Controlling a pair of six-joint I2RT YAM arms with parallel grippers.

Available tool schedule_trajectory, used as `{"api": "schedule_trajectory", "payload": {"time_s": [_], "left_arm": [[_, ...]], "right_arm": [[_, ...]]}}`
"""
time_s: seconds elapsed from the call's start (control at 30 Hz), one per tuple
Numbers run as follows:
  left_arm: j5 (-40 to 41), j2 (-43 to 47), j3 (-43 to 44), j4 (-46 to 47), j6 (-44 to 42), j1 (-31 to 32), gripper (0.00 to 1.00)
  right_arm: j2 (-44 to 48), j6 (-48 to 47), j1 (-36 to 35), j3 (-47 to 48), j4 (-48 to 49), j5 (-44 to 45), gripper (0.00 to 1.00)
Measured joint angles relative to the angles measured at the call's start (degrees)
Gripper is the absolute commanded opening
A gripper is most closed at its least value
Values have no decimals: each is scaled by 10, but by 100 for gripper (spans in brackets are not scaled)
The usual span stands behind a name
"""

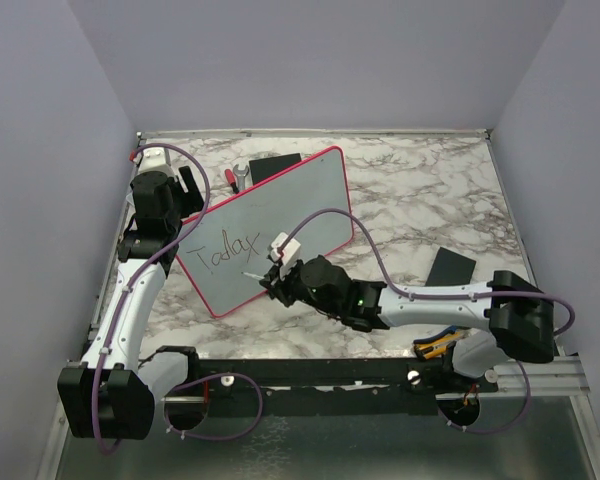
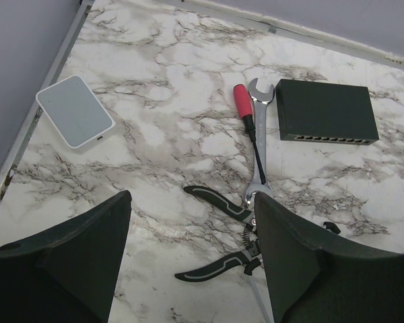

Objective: Write a sentence on the whiteboard

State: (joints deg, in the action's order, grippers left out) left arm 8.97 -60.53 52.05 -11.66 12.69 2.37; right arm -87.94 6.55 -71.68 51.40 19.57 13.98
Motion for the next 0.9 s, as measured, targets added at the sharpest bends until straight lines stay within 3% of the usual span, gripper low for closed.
{"api": "schedule_trajectory", "payload": {"time_s": [0.37, 0.9], "left_arm": [[-9, 0, 0, 1, 0, 0, 75], [-21, 2, -4, 12, -1, 0, 75]], "right_arm": [[76, -2, 0, -9, -2, 32, 0], [91, -12, 19, -13, -17, 80, 0]]}}
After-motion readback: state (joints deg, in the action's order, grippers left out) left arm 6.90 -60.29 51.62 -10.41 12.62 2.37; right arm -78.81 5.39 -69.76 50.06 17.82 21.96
